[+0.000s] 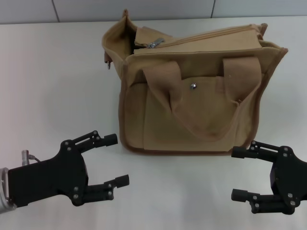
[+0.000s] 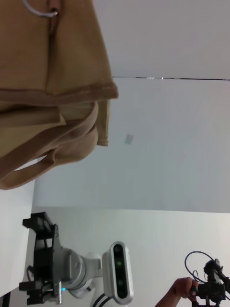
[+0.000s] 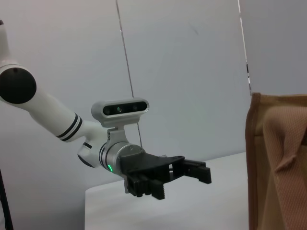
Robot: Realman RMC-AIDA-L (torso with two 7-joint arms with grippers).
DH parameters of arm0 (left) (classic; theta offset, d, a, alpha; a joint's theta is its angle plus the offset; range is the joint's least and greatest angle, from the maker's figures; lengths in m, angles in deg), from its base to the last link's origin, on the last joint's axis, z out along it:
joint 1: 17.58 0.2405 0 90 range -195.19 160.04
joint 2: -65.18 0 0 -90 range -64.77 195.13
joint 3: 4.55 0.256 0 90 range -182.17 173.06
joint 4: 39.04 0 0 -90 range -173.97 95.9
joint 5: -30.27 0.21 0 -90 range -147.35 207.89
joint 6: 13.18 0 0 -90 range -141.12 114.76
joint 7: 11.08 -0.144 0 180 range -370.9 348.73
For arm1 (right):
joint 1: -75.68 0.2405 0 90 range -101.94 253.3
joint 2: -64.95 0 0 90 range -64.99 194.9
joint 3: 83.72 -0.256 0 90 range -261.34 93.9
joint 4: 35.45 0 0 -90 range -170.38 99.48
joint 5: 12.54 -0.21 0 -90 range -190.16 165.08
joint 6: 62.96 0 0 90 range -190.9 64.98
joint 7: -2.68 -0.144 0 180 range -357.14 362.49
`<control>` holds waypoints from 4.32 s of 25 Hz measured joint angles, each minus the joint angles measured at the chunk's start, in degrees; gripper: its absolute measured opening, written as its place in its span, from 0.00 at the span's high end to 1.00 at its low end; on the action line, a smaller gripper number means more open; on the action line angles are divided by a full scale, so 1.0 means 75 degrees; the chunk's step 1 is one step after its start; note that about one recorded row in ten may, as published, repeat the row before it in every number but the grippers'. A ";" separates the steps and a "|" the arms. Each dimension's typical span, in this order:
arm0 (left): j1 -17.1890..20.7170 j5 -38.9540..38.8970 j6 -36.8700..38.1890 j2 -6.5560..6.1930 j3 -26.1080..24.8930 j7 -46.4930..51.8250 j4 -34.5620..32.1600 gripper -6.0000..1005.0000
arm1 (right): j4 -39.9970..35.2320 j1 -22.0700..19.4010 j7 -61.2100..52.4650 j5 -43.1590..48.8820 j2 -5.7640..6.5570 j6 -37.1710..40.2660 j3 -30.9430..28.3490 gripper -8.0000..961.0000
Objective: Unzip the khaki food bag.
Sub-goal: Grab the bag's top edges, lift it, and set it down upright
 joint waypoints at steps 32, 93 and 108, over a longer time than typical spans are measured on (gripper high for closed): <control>-0.1563 -0.0811 -0.1287 0.0540 -0.1801 -0.1393 0.2206 0.21 | 0.0066 0.0037 0.0065 -0.0041 -0.0024 -0.0073 0.0027 0.15; -0.0990 -0.1186 -0.0609 0.0493 -0.0391 0.0724 -0.3164 0.90 | -0.2253 0.0557 -0.3268 -0.3539 0.0011 0.0195 -0.0208 0.18; -0.0882 -0.1153 -0.0594 0.0417 0.0218 0.0967 -0.4009 0.90 | -0.3786 0.1427 -0.4013 -0.3194 0.0019 -0.1154 0.1124 0.19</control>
